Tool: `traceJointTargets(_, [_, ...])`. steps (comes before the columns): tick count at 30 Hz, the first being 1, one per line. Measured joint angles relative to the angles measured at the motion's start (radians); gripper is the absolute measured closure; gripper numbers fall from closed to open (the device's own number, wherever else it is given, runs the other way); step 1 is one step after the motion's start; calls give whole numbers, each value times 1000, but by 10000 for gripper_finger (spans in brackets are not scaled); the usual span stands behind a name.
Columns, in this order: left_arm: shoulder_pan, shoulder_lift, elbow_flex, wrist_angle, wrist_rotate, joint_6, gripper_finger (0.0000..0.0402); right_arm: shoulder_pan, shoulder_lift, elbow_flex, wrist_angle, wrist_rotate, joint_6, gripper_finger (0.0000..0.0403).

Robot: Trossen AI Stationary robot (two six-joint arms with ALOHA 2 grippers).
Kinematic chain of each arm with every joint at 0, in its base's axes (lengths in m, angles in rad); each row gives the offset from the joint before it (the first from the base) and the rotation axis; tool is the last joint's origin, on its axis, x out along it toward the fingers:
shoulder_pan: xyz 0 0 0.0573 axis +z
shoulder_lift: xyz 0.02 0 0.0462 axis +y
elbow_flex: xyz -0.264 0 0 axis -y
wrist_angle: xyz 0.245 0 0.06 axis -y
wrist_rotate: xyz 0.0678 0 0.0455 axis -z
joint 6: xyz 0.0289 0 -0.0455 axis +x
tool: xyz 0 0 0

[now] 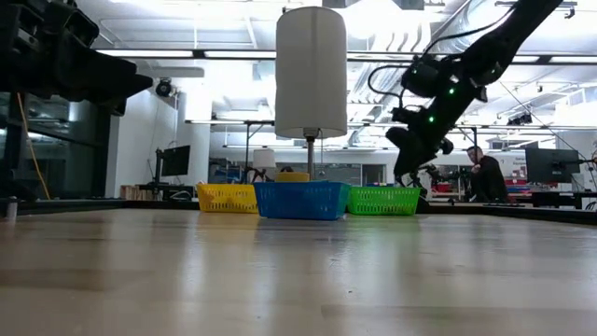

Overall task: Pick and place Stapler, Stapler remover, tape
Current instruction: Put the violet tape into the blue basket

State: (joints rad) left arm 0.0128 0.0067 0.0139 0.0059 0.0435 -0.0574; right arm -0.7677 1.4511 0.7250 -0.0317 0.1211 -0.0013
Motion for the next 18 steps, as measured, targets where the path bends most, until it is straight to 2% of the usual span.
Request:
traceJointTargets(5, [0,0,0,0,-1,-4,227,0,-80,0,-68,-48,3,290])
traceJointTargets(9, [0,0,0,1,-1,-4,227,6,-140,0,-154,-121,19,244])
traceJointTargets(14, [0,0,0,1,-1,-3,227,23,-209,0,-327,-275,23,174])
traceJointTargets(18, [0,0,0,1,-1,-2,227,57,-267,0,-498,-340,54,144])
